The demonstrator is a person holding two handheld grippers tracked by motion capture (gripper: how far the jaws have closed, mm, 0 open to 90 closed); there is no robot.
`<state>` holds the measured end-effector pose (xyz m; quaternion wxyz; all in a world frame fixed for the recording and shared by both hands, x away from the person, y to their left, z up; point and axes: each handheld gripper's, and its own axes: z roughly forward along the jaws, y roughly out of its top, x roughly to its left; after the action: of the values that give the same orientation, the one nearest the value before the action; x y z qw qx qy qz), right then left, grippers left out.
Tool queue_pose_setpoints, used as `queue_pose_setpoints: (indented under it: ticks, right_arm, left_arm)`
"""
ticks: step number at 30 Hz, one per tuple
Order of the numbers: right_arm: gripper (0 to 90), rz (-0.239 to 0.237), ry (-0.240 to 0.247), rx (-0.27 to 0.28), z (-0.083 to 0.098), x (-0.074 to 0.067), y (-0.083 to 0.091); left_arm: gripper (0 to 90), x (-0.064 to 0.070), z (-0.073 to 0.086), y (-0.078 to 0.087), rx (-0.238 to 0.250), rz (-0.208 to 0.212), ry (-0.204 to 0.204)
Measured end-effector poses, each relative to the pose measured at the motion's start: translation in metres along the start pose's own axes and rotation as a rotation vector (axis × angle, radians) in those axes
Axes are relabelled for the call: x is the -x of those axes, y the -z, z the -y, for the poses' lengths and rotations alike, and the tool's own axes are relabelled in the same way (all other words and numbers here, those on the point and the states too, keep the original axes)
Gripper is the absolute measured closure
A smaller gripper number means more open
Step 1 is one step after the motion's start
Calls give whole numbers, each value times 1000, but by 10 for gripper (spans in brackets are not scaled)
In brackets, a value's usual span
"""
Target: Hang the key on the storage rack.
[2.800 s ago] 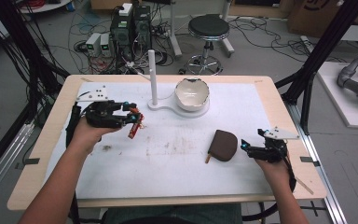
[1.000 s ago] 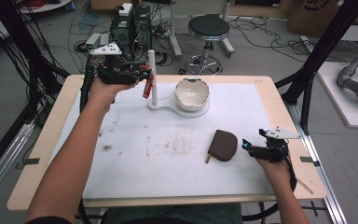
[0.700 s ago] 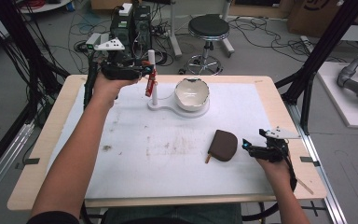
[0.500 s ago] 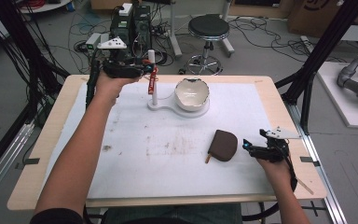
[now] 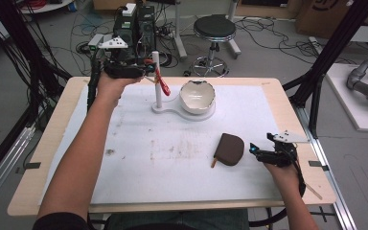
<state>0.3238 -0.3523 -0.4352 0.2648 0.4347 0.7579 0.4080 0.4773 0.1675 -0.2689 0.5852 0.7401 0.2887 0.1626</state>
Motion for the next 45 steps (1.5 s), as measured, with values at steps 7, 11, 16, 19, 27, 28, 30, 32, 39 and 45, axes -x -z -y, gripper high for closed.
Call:
queue_pose_setpoints:
  ticks: [7, 11, 16, 19, 27, 28, 30, 32, 39, 45]
  right_arm:
    - [167, 0, 2, -1, 0, 0, 0]
    - [167, -2, 0, -2, 0, -1, 0]
    - [167, -2, -1, -2, 0, 0, 0]
    - [167, -4, -1, -4, 0, -1, 0]
    - [167, -3, -1, -3, 0, -1, 0]
    - [167, -3, 0, -3, 0, -1, 0]
    - [167, -2, 2, -3, 0, -2, 0]
    - [167, -2, 0, -4, 0, -2, 0]
    - [167, -1, 1, -5, 0, -1, -1]
    - [167, -2, -1, -5, 0, 0, -1]
  left_arm:
    - [520, -1, 2, 3, 3, -6, 3]
    - [520, -3, 3, 3, 9, -14, 12]
    - [521, -6, 3, 5, 0, -29, 9]
    - [521, -7, 4, 7, 1, -31, 8]
    - [521, -8, 12, 9, -11, -34, 6]
    - [521, -8, 13, 9, -10, -36, 10]
    - [521, -9, 15, 10, -15, -46, 11]
    - [521, -10, 16, 10, -22, -56, 8]
    - [521, -13, 18, 10, -37, -73, -1]
    - [521, -13, 23, 11, -46, -86, -6]
